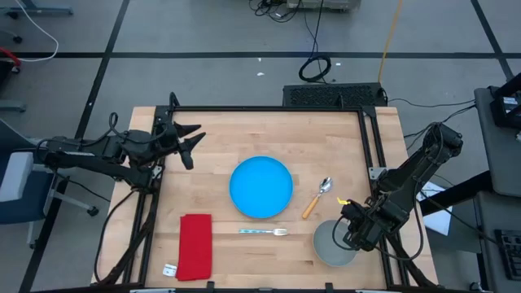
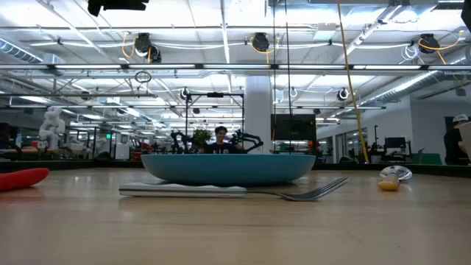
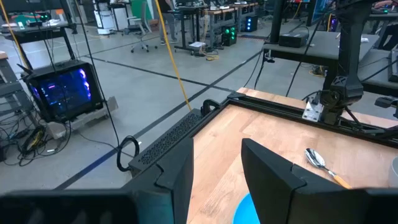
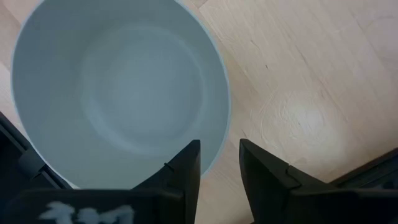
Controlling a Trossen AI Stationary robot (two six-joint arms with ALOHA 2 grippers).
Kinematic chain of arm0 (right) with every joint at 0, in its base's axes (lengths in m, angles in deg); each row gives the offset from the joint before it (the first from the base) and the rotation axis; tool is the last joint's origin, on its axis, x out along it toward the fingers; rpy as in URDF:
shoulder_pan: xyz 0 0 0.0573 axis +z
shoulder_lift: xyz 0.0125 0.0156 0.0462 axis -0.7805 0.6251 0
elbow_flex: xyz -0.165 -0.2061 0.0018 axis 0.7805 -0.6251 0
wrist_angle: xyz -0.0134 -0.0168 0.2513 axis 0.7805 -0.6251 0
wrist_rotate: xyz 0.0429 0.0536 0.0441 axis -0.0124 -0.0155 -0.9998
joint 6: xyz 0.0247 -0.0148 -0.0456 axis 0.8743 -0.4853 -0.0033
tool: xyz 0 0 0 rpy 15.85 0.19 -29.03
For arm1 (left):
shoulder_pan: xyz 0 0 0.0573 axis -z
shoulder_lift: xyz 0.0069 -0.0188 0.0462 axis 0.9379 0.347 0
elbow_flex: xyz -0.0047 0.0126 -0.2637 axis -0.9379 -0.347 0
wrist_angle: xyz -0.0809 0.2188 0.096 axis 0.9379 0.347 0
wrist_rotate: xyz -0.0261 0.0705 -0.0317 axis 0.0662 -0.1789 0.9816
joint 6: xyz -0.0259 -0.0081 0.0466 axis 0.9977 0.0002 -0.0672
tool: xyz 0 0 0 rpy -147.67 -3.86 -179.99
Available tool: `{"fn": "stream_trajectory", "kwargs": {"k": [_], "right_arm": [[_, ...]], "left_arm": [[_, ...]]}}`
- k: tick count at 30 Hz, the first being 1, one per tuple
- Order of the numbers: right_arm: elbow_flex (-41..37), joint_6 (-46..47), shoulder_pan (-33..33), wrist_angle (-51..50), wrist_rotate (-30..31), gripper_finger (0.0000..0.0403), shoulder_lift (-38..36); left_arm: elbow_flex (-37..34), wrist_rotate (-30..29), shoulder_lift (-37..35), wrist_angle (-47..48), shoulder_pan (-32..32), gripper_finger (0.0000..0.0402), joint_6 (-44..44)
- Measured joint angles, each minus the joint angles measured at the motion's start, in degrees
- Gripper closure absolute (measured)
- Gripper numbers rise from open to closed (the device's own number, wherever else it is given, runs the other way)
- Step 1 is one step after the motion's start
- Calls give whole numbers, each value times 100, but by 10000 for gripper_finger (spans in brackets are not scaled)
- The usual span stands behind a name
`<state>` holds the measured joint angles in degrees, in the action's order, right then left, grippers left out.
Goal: Set table place
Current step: Put the grey bowl on the blue plate
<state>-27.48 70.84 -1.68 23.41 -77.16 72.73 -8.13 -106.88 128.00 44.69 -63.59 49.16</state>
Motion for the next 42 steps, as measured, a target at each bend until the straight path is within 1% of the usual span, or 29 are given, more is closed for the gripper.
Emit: {"fn": "stream_trajectory", "kwargs": {"k": [14, 23, 35, 38, 42], "right_arm": [[0, 9, 0, 228, 0, 300, 3], [-4, -40, 0, 289, -31, 300, 249], [-22, -117, 2, 86, -27, 300, 245], [-150, -131, 2, 232, -26, 300, 245], [-430, -153, 2, 669, -35, 300, 245]], "left_arm": [[0, 9, 0, 2, -2, 261, 12], [0, 11, 0, 4, -2, 261, 15], [0, 33, 81, 39, 0, 261, 17], [0, 61, 125, 46, 0, 261, 19], [-1, 61, 188, 48, 0, 261, 9]]}}
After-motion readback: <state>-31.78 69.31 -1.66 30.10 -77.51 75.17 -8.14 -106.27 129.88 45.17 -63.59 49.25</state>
